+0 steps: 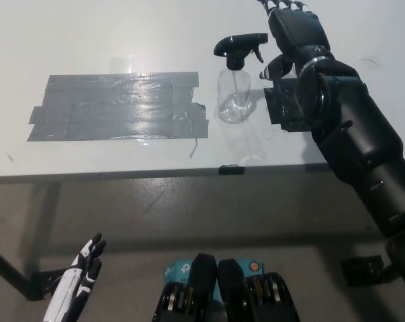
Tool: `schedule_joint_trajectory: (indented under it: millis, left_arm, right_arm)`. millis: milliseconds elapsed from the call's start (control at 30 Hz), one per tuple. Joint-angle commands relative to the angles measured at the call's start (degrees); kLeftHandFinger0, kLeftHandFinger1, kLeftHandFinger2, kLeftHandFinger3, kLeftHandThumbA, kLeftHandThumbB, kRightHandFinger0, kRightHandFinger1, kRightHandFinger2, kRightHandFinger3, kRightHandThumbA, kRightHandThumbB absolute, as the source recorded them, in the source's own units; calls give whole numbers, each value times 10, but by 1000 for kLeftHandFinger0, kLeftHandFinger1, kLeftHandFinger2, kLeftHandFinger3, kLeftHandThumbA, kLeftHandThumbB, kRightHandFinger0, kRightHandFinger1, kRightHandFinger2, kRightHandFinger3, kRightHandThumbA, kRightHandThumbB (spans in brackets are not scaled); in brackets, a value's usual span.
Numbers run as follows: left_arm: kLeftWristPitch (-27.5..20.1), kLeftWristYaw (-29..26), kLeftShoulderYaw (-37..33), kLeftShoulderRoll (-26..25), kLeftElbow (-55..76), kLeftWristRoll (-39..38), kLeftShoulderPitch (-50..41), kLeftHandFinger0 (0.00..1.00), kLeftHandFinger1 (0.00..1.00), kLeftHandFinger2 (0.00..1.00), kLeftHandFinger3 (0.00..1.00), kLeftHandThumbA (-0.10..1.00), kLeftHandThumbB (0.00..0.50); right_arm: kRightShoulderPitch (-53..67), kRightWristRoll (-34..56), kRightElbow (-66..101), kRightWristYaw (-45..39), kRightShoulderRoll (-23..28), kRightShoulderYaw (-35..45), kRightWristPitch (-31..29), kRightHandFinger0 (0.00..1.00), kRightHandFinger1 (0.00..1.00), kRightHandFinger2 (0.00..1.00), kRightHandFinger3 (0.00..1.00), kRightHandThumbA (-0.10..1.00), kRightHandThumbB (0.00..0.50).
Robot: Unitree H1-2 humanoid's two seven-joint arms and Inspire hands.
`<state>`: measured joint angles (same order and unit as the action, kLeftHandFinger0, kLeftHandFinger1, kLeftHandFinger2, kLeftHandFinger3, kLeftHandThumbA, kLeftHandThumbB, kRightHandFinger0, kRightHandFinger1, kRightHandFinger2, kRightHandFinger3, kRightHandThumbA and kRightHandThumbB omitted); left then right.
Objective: The robot grabs the black lid of the spray bottle on the desk and places it on the black area of the desk
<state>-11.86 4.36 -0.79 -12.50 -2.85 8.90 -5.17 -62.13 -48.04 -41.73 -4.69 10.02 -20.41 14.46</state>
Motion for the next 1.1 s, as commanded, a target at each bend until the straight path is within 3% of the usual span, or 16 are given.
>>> schedule_joint_trajectory:
  millis: [0,400,733,1067]
  left_arm:
    - [-1,4,-4,-12,23,11,4,1000,1000,1000,1000,988,265]
    - [9,7,-5,-14,28,9,6,1000,1000,1000,1000,957,263]
    - [6,11,-5,-14,26,1,9,1000,1000,1000,1000,920,238]
    - [6,17,-5,-15,28,-2,9,1000,1000,1000,1000,912,242]
  right_arm:
    - [-51,12,-1,24,-8,0,2,1000,1000,1000,1000,1000,471]
    - [-53,12,-12,32,-16,-3,4,1000,1000,1000,1000,1000,461]
    - [-60,9,-12,32,-16,-11,3,1000,1000,1000,1000,1000,495]
    - [-62,-3,-15,31,-13,-29,7,1000,1000,1000,1000,1000,481]
